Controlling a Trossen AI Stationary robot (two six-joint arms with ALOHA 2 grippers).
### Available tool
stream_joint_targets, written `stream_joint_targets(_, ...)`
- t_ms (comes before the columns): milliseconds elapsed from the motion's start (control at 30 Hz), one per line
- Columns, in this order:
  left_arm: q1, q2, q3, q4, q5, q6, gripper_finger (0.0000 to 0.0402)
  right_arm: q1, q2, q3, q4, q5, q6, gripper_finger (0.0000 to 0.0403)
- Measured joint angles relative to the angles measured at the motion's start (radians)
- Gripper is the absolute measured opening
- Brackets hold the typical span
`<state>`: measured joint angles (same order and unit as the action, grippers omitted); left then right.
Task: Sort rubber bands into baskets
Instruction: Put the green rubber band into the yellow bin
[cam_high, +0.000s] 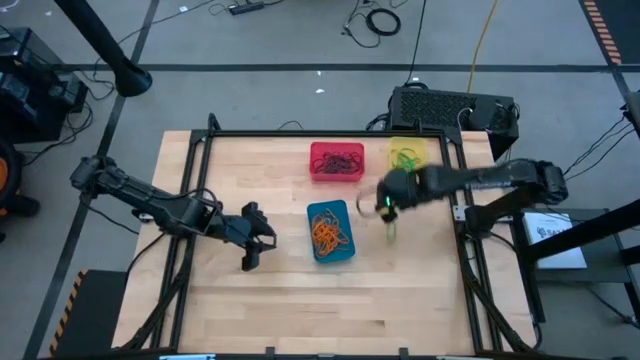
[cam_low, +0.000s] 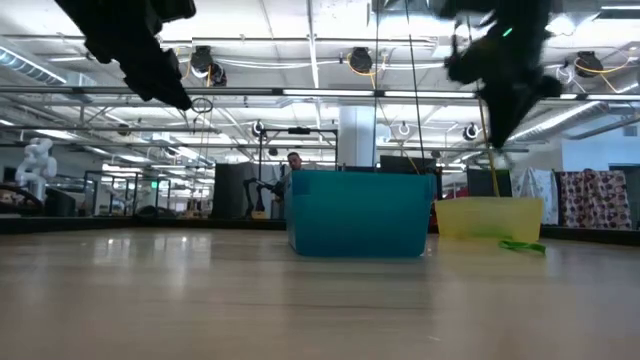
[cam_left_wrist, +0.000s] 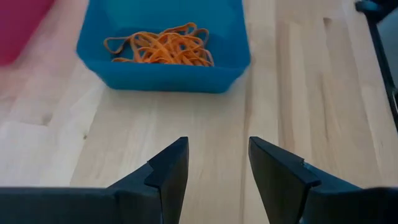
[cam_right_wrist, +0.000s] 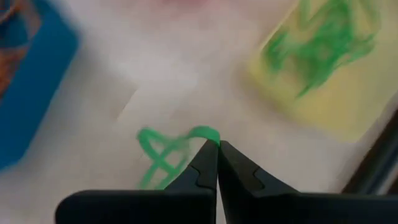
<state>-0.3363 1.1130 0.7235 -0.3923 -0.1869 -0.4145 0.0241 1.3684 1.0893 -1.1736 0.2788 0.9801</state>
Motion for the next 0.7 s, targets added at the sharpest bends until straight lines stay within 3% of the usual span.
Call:
stream_joint_targets(233, 0.035, 0.0, 0.0, -0.01, 0.001, -0.089, 0.0175, -0.404, 0.016, 0.0, 0.045, 0.053, -0.331, 0.0)
stream_joint_targets(400, 0.036, 0.0, 0.0, -0.01, -0.001, -0.131, 0.0175, -0.633, 0.024, 0.0, 0.081, 0.081, -0.457, 0.0)
stream_joint_targets(567, 0.036, 0.0, 0.0, -0.01, -0.027, -0.156, 0.0175, -0.775, 0.049, 0.0, 0.132, 0.028, -0.556, 0.0)
stream_joint_targets(700, 0.053, 0.0, 0.0, -0.01, -0.031, -0.157, 0.0175, -0.809, 0.097, 0.001, 0.171, 0.002, -0.605, 0.0004)
